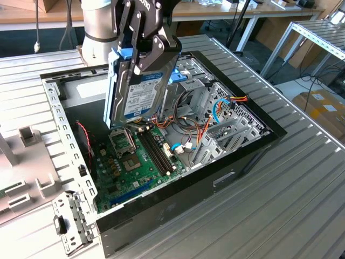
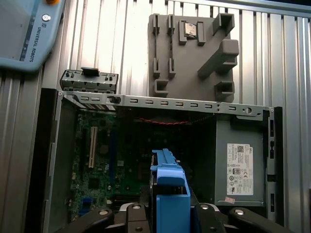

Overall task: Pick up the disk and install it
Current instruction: 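Pick up the disk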

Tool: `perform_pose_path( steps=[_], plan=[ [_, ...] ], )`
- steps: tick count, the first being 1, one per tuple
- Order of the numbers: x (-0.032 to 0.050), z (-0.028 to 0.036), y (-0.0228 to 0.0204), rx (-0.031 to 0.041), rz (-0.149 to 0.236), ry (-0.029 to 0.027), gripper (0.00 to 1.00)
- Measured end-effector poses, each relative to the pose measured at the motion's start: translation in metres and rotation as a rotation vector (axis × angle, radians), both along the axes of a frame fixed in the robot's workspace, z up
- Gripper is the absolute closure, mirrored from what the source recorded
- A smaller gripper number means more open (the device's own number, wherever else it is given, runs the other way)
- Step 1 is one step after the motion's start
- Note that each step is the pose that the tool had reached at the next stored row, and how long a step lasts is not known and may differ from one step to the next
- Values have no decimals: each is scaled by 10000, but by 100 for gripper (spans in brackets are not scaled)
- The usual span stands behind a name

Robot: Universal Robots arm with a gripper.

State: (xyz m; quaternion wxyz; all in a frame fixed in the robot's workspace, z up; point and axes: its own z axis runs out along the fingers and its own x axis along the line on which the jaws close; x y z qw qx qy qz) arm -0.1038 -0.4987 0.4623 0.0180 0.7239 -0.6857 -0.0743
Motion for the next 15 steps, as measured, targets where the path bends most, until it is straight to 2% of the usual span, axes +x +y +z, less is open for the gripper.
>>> perform_pose_path(
  steps=[3, 5, 15],
  plan=[
    [8, -3, -59, 1, 0, 0, 63],
    [16, -4, -83, 1, 0, 0, 63],
    [51, -7, -146, 2, 0, -1, 63]
  ],
)
